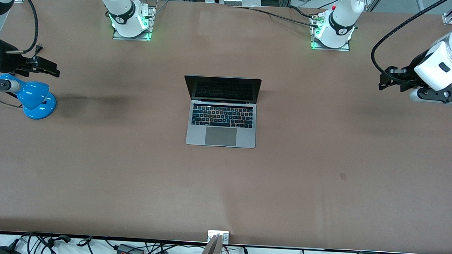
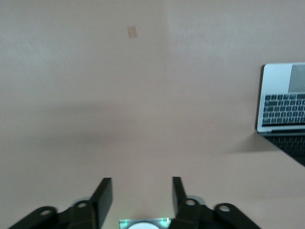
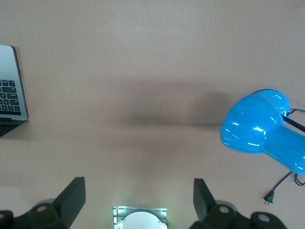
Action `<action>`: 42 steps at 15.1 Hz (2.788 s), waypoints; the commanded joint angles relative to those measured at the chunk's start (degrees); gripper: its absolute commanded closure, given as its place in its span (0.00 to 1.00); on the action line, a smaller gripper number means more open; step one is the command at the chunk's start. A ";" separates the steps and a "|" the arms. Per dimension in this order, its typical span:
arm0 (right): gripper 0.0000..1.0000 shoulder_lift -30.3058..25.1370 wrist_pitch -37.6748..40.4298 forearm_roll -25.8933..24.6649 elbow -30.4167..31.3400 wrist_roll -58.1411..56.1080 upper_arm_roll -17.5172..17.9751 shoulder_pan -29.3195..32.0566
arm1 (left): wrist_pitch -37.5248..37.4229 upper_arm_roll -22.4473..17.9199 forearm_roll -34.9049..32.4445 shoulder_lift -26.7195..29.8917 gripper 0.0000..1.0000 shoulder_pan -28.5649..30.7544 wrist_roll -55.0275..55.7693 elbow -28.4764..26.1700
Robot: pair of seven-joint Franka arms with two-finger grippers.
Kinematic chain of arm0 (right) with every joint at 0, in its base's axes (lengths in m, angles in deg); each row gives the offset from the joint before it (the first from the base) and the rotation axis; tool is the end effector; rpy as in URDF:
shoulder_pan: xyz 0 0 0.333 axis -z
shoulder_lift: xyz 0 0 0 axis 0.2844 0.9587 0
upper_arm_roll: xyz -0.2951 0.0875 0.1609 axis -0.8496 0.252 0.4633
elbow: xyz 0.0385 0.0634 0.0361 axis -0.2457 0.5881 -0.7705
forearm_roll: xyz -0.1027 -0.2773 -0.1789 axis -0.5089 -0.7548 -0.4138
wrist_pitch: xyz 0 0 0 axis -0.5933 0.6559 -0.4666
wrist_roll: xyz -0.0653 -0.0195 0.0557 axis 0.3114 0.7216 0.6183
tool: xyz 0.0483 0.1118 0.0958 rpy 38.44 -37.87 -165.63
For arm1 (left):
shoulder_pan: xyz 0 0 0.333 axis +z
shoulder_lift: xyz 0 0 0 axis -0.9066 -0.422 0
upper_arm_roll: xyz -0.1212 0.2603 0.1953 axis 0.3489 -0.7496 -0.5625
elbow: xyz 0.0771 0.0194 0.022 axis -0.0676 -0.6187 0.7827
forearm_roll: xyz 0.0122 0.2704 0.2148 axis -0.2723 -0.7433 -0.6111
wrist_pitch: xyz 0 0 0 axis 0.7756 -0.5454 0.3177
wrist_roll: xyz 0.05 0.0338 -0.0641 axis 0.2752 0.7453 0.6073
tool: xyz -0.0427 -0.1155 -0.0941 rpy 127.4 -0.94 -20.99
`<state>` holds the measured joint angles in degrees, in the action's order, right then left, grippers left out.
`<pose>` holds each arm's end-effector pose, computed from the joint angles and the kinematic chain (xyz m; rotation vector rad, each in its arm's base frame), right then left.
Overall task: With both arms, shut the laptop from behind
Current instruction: 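Move both grippers toward the laptop screen's back edge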
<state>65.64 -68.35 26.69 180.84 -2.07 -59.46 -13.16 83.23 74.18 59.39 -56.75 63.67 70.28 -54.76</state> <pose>0.4980 -0.0222 0.5462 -3.1154 -0.0511 0.3319 0.4872 -0.0417 0.5824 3.1112 -0.0479 -0.2504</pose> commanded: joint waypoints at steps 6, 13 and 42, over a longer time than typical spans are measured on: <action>0.50 1.94 1.39 0.22 -1.27 -0.27 0.20 -0.03 | -4.10 3.87 5.38 -0.42 1.00 -0.91 -0.82 0.01; 1.00 1.77 4.91 0.22 -1.27 -0.19 0.20 -0.20 | -1.55 14.40 9.69 -4.38 1.00 -1.70 14.98 -0.61; 1.00 -5.70 -28.49 9.27 26.50 32.07 0.47 -35.00 | 31.23 35.25 17.16 -1.57 1.00 -2.06 27.12 -29.61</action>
<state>61.87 -95.63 35.61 205.51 28.92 -58.22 -47.01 112.26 108.14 75.15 -60.09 60.96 96.93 -81.73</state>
